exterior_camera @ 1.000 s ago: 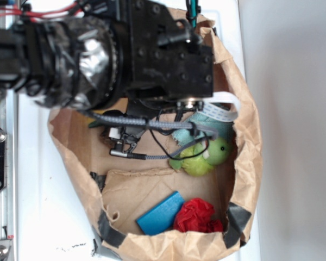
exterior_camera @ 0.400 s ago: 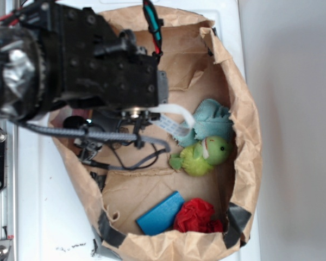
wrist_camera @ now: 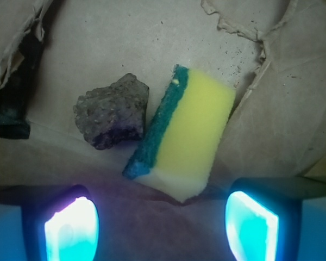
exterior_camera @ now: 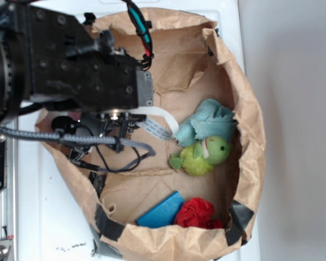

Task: Grab the green sponge.

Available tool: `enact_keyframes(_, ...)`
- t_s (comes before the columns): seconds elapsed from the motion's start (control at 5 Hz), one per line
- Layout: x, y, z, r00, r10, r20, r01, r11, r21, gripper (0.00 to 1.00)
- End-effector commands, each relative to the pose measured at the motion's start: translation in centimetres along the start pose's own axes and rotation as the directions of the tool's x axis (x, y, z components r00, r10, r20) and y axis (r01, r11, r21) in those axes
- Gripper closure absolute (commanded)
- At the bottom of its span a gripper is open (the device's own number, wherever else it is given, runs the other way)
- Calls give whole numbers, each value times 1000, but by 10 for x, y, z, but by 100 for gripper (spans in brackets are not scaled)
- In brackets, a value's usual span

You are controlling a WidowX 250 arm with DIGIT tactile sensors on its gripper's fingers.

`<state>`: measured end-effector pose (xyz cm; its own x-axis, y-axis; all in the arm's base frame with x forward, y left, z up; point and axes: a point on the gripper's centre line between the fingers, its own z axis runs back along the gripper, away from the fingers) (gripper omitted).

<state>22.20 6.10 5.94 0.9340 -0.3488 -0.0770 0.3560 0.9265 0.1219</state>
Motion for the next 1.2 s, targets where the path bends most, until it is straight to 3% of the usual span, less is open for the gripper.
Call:
enact_keyframes(0.0,14,11,9,999,38,34,-39,998,43,0)
enact_keyframes(1.0,15,-14,-17,992,-21,123,8,995,101,0)
